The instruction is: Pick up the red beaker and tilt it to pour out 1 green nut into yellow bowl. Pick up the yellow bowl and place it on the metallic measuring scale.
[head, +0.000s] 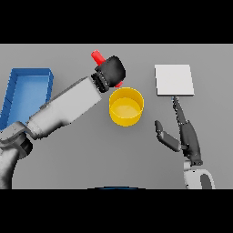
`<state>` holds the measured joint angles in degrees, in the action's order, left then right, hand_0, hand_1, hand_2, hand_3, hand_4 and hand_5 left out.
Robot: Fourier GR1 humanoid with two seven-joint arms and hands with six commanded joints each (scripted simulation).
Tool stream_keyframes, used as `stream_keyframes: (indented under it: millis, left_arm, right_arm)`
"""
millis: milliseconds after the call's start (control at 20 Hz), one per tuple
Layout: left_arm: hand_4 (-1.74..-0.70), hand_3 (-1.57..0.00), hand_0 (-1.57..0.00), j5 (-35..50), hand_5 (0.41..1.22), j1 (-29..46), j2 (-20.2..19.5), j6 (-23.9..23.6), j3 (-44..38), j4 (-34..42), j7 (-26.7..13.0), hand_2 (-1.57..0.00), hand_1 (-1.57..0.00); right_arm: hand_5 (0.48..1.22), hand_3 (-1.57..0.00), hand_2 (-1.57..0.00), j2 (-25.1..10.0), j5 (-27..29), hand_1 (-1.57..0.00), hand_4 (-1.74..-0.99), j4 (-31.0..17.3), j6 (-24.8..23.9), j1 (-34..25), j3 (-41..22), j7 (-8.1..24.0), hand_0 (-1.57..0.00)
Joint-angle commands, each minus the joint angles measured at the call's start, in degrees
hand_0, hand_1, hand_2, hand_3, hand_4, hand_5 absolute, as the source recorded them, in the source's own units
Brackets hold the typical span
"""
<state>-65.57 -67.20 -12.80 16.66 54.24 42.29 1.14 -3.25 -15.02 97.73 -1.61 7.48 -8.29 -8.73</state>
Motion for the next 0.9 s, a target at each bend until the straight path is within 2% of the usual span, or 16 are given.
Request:
stream_keyframes:
  millis: [0, 100, 150, 200, 300, 500, 550, 650, 750, 850]
  left_arm:
    - [-1.73, -1.57, -1.57, -0.7, 1.221, -0.3, -0.1, -0.4, 0.6, 0.0, 0.1, -1.57, -1.57]
    - [-1.74, -1.57, -1.57, -1.9, 1.221, -0.7, 0.6, -0.9, 1.6, -0.3, -0.8, -1.57, -1.57]
    - [-1.74, -1.57, -1.57, -3.1, 1.221, -0.5, 1.5, -1.3, 2.8, -0.4, -1.4, -1.57, -1.57]
    - [-1.74, -1.57, -1.57, -4.4, 1.221, -0.6, 1.6, -2.3, 4.2, -0.7, -1.1, -1.57, -1.57]
    - [-1.74, -1.57, -1.57, -6.1, 1.221, -1.6, 2.3, -1.8, 5.9, -1.2, -0.7, -1.57, -1.57]
    - [-1.73, -1.57, -1.57, -9.6, 1.221, -5.4, 3.3, -0.4, 9.8, -3.0, 2.3, -1.57, -1.57]
    - [-1.73, -1.57, -1.57, -10.3, 1.221, -6.1, 3.1, 1.2, 11.0, -2.6, 3.8, -1.57, -1.57]
    - [-1.73, -1.57, -1.57, -12.1, 1.221, -7.3, 4.6, 2.0, 13.0, -4.0, 3.9, -1.57, -1.57]
    - [-1.73, -1.57, -1.57, -12.7, 1.221, -8.8, 5.4, 3.0, 13.5, -4.7, 4.5, -1.57, -1.57]
    - [-1.73, -1.57, -1.57, -13.0, 1.221, -10.1, 6.0, 3.1, 13.8, -6.4, 6.0, -1.57, -1.57]
  right_arm:
    - [0.693, 0.00, 0.00, 0.2, 1.2, 0.00, -1.056, -0.3, 0.5, -0.1, 0.4, -0.2, 0.00]
    - [0.700, 0.00, 0.00, 0.3, 1.1, 0.00, -1.058, -0.2, 0.4, 0.0, 0.3, -1.0, 0.00]
    - [0.697, 0.00, 0.00, 0.4, 0.8, 0.00, -1.053, -0.1, 0.0, -0.4, 0.4, -0.3, 0.00]
    - [0.691, 0.00, 0.00, 0.7, 0.5, 0.00, -1.055, -0.1, -0.6, -0.9, 0.4, 0.6, 0.00]
    - [0.678, 0.00, 0.00, 0.6, -0.8, 0.00, -1.076, -0.1, -1.4, -0.3, 0.1, -0.1, 0.00]
    - [0.675, 0.00, 0.00, 0.8, -1.1, 0.00, -1.073, -1.2, -1.6, -1.6, 0.1, -0.2, 0.00]
    - [0.673, 0.00, 0.00, 1.0, -1.2, 0.00, -1.063, -0.8, -1.7, -1.4, -0.1, -0.1, 0.00]
    - [0.672, 0.00, 0.00, 0.7, -2.1, 0.00, -1.059, -0.4, -2.2, -0.6, -0.3, -1.5, 0.00]
    - [0.681, 0.00, 0.00, 1.0, -1.9, 0.00, -1.047, -1.2, -2.4, -1.7, 0.0, -0.3, 0.00]
    - [0.685, 0.00, 0.00, 0.6, -1.6, 0.00, -1.035, -0.3, -1.9, -0.6, -0.1, -1.1, 0.00]
